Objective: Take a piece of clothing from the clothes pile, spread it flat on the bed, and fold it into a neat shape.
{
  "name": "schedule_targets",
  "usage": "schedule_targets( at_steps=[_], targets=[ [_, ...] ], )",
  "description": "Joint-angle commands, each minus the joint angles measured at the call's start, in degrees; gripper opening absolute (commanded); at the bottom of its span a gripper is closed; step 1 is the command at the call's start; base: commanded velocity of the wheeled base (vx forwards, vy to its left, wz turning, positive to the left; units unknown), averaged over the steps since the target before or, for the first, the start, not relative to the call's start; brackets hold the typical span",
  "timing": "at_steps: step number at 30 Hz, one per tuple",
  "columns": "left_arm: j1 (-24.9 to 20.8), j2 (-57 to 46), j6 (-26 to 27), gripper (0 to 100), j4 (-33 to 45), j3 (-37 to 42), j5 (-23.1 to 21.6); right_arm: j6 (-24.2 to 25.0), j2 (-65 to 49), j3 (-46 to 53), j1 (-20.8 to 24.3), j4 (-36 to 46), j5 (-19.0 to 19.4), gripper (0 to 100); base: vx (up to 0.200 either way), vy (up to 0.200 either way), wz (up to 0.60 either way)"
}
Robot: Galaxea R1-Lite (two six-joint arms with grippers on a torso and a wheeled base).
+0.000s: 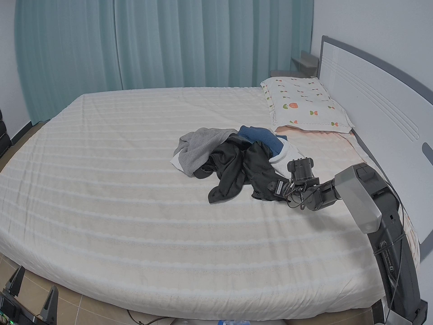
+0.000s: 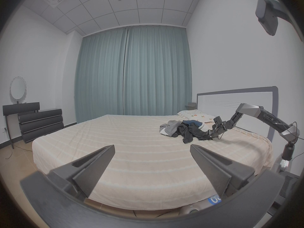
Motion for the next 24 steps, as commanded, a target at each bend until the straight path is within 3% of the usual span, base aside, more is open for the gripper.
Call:
schedule_targets(
  at_steps=[1,2,10,16,20,24],
  targets=[
    [0.0,-1.0,0.0,100,0.0,1.0,0.0,0.1,2.1,-1.5,0.5,0.2,0.0,100,0.0,0.0,0.0],
    [0.0,-1.0,0.0,100,0.0,1.0,0.0,0.1,2.0,-1.5,0.6,0.0,0.0,0,0.0,0.0,0.0],
    [0.0,-1.0,0.0,100,0.0,0.9,0.0,0.1,0.0,-0.5,0.6,-0.3,0.0,0,0.0,0.0,0.0],
    [0.0,-1.0,0.0,100,0.0,0.9,0.0,0.3,-6.7,7.6,0.5,-1.2,0.2,0,0.0,0.0,0.0],
    [0.0,-1.0,0.0,100,0.0,1.0,0.0,0.5,-14.7,20.9,0.3,-9.1,1.5,0,0.0,0.0,0.0],
    [0.0,-1.0,0.0,100,0.0,0.9,0.0,3.5,-24.5,35.4,0.2,-17.6,6.7,0,0.0,0.0,0.0]
  ],
)
